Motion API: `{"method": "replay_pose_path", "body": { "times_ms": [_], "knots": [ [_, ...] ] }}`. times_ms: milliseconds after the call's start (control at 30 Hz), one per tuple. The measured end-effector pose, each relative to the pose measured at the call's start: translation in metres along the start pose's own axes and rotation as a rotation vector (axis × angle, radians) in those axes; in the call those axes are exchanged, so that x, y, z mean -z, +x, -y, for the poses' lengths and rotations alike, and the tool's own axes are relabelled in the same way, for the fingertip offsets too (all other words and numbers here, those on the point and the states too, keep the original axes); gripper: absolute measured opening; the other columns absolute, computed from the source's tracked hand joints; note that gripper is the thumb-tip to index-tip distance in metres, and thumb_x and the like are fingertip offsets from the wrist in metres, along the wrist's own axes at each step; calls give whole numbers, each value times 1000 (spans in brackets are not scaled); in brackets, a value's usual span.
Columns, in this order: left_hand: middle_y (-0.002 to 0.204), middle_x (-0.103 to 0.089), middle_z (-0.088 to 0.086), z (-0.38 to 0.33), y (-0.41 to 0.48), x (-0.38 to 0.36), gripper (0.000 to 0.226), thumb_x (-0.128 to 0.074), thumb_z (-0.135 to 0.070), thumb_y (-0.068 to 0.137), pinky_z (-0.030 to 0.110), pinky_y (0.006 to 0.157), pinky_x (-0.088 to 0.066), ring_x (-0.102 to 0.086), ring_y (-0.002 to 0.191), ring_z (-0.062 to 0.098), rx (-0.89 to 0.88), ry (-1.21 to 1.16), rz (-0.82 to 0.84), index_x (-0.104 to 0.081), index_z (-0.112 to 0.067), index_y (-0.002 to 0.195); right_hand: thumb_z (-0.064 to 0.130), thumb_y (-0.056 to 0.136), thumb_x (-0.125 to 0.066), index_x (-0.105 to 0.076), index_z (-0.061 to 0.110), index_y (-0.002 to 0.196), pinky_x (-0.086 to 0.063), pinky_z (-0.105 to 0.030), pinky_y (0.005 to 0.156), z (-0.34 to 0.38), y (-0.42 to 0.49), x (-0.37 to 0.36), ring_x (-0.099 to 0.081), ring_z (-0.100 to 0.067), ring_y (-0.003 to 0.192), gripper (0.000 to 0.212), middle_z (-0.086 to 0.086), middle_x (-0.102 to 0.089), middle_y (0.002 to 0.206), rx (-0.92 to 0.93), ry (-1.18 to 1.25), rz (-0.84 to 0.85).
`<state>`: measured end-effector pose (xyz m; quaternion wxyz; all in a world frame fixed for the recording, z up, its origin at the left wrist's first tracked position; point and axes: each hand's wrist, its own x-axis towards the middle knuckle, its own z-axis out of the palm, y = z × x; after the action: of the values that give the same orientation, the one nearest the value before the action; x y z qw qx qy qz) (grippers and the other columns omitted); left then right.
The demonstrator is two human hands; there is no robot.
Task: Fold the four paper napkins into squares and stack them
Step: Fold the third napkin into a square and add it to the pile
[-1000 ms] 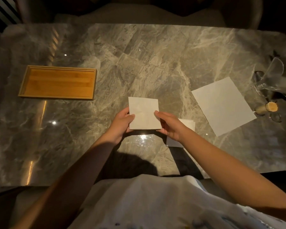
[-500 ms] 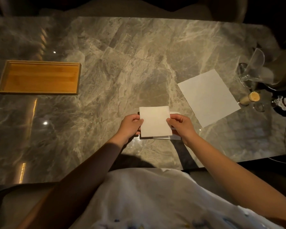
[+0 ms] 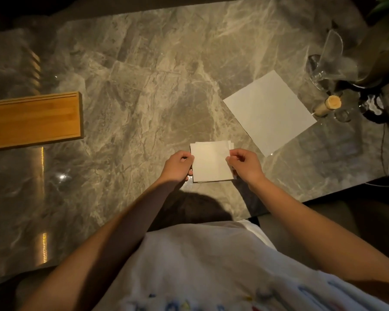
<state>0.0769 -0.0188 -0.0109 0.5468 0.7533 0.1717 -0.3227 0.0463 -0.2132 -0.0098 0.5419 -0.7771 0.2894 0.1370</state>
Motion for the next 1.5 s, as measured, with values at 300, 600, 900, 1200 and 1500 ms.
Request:
{"method": "replay_pose_path", "body": {
  "times_ms": [300, 600, 900, 1200, 1500],
  "knots": [
    [84, -62, 2, -7, 0, -6, 20, -45, -22, 90, 27, 63, -45, -59, 66, 14, -32, 113, -10, -61, -11, 96, 2, 87, -59, -68, -1, 105, -48, -27, 78, -10, 1, 1, -53, -16, 75, 20, -10, -60, 82, 32, 2, -51],
    [82, -63, 3, -1, -1, -6, 20, -46, -30, 93, 40, 81, -52, -60, 77, 20, -18, 189, 34, -61, -16, 90, 1, 86, -60, -66, 9, 107, -46, -14, 66, -24, 4, 10, -48, -5, 62, 24, 4, -57, 74, 74, -50, -61],
    [89, -59, 16, 5, -9, -10, 32, -39, -23, 94, 34, 73, -40, -54, 83, 27, -36, 367, 81, -58, 2, 95, 3, 88, -56, -62, 9, 116, -52, -26, 74, -27, 4, 8, -57, -15, 74, 29, -10, -66, 93, 92, -106, -80],
    [108, -62, 17, 2, -11, -15, 30, -33, -13, 96, 36, 84, -45, -58, 99, 29, -12, 449, 108, -58, -3, 111, 5, 91, -49, -62, 7, 118, -52, -26, 85, -26, 3, 4, -61, -15, 92, 30, -6, -65, 110, 116, -152, -104],
    [81, -50, 10, 1, -7, 9, 16, -47, -18, 89, 33, 64, -34, -46, 75, 25, -231, 561, 4, -50, -5, 82, 20, 87, -64, -55, 19, 122, -50, -42, 92, -29, 28, 70, -54, -23, 108, 35, -7, -51, 123, 212, -465, -355]
  ]
}}
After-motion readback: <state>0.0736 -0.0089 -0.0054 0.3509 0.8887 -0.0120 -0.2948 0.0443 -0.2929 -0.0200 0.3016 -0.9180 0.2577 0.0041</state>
